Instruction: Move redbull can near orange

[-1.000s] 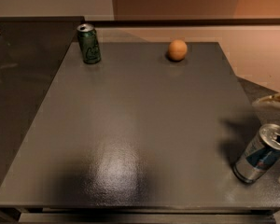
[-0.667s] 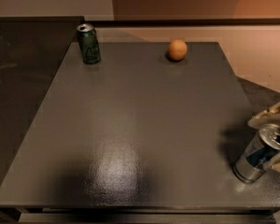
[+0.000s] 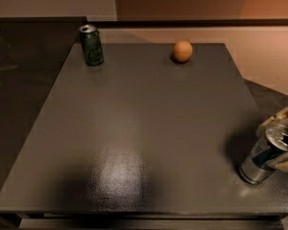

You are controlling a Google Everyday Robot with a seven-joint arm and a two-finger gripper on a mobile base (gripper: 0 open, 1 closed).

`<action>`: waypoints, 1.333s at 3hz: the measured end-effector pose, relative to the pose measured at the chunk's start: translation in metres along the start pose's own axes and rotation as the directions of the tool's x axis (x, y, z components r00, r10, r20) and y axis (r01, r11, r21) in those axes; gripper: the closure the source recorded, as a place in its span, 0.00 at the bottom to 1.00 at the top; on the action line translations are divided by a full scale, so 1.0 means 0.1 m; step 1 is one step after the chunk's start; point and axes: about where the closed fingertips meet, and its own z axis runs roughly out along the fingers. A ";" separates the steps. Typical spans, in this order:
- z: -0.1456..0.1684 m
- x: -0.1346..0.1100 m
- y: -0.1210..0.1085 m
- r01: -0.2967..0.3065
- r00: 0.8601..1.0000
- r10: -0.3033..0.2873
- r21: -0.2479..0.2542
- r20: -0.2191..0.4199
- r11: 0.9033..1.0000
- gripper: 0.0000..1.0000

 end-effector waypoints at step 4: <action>-0.24 -0.39 -1.25 -0.122 0.992 0.121 0.192 0.019 0.974 1.00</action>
Offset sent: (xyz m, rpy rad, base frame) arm 0.0818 0.0152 0.0478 0.0340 -0.0804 -0.1235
